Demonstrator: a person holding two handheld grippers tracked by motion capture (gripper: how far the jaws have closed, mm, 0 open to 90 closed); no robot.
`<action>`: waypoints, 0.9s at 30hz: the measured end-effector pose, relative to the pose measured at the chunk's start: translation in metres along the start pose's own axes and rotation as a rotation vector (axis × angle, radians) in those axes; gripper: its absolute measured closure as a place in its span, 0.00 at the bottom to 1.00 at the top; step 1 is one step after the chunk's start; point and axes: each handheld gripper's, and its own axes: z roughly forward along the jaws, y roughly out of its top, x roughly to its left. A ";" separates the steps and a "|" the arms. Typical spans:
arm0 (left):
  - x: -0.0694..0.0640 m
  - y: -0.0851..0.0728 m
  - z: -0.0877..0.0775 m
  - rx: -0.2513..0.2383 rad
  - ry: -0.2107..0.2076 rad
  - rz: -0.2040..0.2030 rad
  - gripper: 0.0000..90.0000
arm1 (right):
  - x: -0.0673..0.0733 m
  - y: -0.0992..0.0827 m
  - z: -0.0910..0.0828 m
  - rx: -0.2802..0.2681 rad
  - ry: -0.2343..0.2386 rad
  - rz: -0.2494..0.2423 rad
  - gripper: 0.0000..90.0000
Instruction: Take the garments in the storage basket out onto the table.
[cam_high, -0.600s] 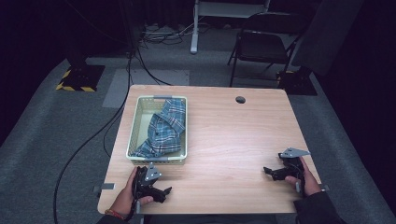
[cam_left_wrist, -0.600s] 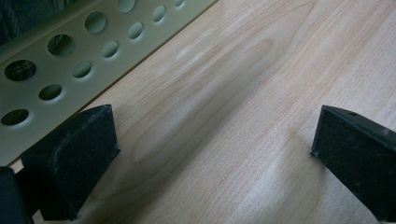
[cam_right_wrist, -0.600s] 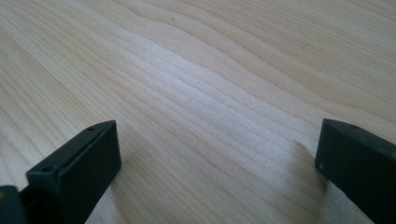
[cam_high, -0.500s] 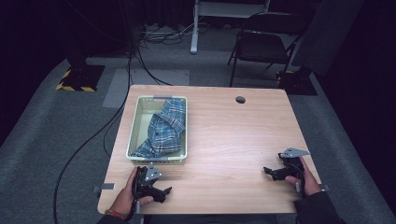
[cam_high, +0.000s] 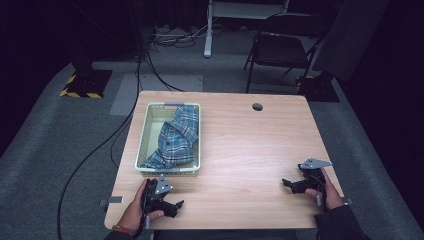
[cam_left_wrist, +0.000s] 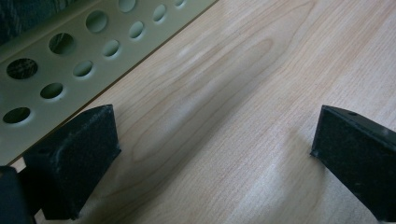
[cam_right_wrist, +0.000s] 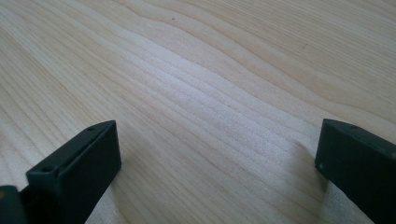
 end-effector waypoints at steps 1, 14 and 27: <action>0.000 0.000 0.000 0.000 0.000 -0.001 0.00 | 0.000 0.000 0.000 0.000 0.000 0.000 0.00; -0.007 0.010 -0.005 0.112 0.046 -0.020 0.01 | 0.000 0.000 0.000 0.000 0.000 0.000 0.00; -0.016 0.016 -0.007 0.171 0.057 0.013 0.03 | 0.000 0.000 0.000 0.000 0.000 0.000 0.00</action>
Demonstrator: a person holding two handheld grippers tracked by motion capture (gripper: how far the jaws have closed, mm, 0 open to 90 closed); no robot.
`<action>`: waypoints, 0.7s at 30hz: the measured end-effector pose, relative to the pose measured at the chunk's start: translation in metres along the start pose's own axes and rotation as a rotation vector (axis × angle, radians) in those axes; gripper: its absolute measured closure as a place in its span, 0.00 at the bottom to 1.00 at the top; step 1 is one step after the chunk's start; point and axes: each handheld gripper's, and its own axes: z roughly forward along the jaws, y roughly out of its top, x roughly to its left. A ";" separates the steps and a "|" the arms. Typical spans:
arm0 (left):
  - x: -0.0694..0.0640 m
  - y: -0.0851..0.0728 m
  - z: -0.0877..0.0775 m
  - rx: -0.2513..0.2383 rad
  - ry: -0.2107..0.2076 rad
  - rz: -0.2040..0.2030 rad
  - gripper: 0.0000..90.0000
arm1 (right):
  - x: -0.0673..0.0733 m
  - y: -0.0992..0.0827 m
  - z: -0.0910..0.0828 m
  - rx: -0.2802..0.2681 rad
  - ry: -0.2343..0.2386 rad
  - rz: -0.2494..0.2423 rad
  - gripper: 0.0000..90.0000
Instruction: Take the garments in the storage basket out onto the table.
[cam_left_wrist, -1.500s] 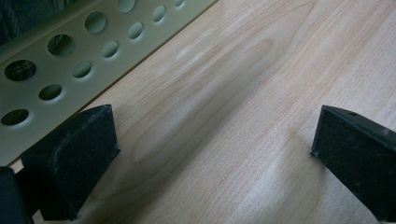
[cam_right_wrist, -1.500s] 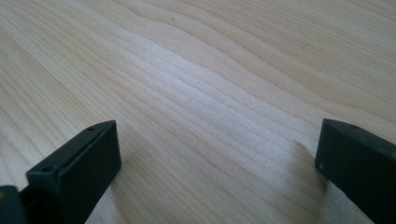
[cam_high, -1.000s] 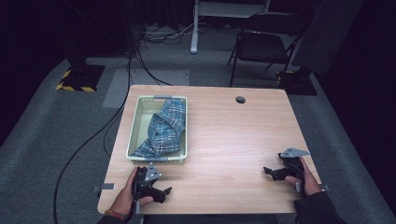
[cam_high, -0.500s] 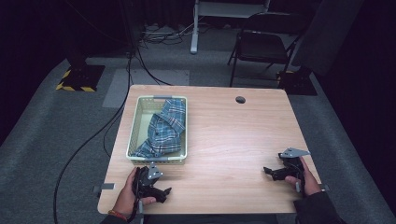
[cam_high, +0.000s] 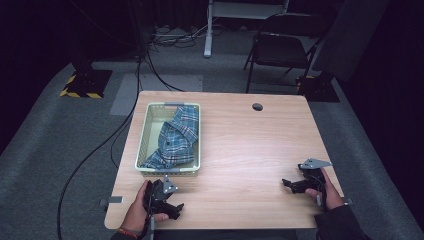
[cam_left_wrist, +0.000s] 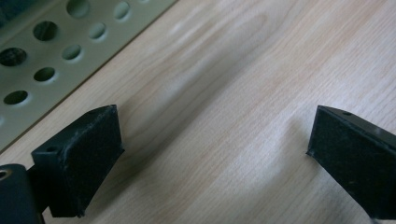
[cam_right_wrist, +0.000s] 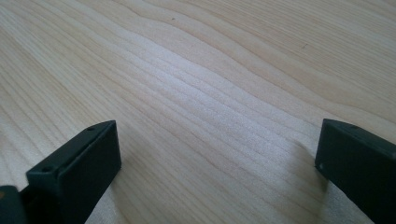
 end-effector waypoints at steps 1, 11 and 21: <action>-0.001 0.000 -0.001 0.000 0.001 0.001 0.03 | 0.000 0.000 0.000 0.000 0.000 0.000 0.00; -0.003 0.004 -0.007 -0.013 0.010 0.011 0.03 | 0.000 0.000 0.000 0.000 0.000 0.000 0.00; -0.005 0.008 -0.012 -0.012 0.010 0.029 0.03 | 0.000 0.000 0.000 0.000 0.000 0.000 0.00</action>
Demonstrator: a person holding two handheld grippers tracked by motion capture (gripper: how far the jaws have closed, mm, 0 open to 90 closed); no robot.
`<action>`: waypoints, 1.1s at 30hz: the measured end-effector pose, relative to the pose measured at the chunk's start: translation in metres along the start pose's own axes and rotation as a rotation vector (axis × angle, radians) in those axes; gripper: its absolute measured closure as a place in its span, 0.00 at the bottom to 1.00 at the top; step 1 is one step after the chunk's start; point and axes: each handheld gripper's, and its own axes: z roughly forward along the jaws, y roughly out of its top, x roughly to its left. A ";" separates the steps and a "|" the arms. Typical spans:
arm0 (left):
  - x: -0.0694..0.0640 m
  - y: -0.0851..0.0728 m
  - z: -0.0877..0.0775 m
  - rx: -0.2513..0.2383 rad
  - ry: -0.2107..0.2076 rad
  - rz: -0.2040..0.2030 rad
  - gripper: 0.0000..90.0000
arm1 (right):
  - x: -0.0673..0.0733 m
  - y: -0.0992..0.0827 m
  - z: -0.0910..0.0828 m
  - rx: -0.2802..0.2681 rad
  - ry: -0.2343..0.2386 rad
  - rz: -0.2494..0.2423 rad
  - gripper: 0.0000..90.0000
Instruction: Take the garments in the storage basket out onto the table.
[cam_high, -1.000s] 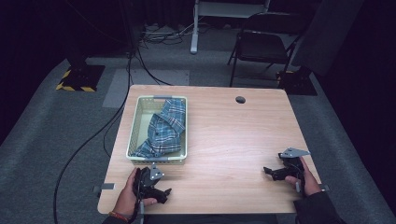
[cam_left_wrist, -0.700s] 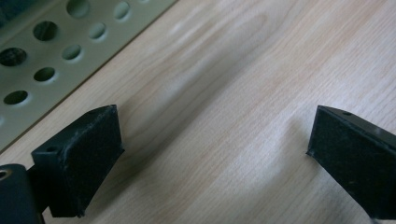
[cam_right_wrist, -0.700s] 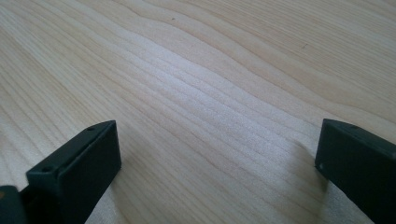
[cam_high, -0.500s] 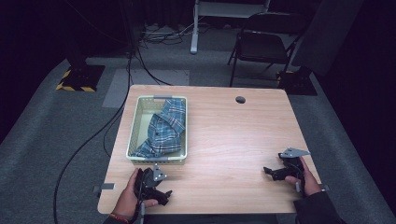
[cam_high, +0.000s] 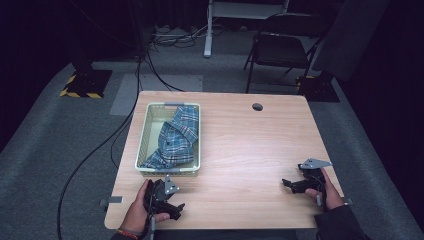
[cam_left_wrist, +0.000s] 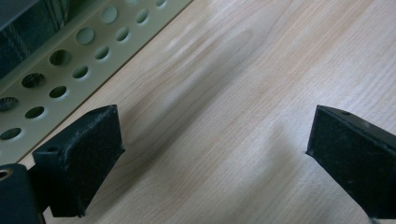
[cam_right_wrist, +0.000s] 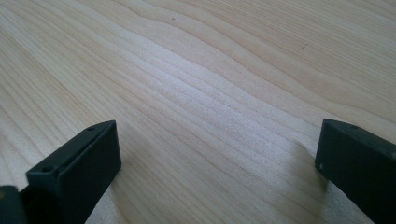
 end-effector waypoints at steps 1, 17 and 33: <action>0.000 0.001 -0.001 -0.003 0.002 0.001 0.03 | 0.000 0.000 0.000 0.000 0.000 0.000 0.00; -0.006 0.009 -0.011 -0.008 0.003 0.031 0.03 | 0.000 0.000 0.000 0.000 0.000 0.000 0.00; -0.007 0.015 -0.020 -0.020 0.008 0.050 0.03 | 0.000 0.000 0.000 0.000 0.000 0.000 0.00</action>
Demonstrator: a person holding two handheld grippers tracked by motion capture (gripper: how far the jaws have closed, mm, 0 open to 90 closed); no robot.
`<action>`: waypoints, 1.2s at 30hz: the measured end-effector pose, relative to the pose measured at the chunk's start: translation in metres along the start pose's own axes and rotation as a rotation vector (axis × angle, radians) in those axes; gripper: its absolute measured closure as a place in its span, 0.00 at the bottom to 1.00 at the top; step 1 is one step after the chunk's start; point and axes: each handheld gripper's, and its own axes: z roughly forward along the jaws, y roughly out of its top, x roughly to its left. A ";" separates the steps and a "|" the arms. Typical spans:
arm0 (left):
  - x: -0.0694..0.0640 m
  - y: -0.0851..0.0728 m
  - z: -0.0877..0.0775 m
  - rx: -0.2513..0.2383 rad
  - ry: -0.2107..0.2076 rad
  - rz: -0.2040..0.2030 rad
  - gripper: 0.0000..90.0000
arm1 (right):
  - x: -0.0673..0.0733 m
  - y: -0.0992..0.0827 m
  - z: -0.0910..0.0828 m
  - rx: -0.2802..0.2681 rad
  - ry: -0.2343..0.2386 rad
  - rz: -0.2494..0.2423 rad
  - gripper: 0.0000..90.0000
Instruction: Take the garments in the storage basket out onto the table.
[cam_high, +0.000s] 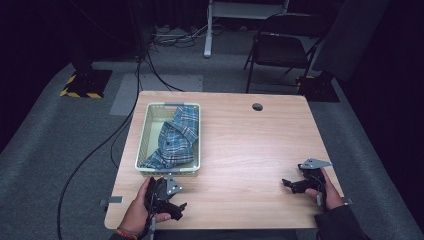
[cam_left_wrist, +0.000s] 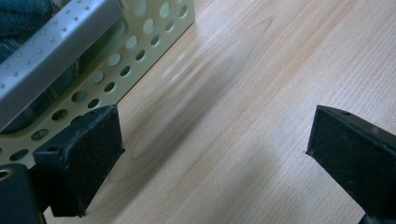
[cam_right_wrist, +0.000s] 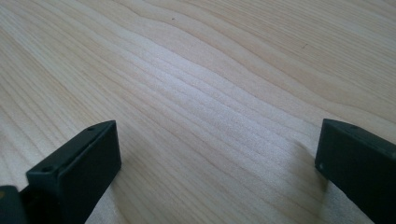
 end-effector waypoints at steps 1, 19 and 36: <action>0.000 0.001 -0.001 -0.002 -0.002 0.002 0.03 | 0.000 0.000 0.000 0.000 0.000 0.000 0.00; 0.008 0.011 -0.018 -0.055 0.023 -0.004 0.03 | 0.000 0.000 0.000 0.000 0.000 0.000 0.00; 0.021 0.027 -0.030 -0.102 0.061 -0.029 0.03 | 0.000 0.000 0.000 0.000 0.000 0.000 0.00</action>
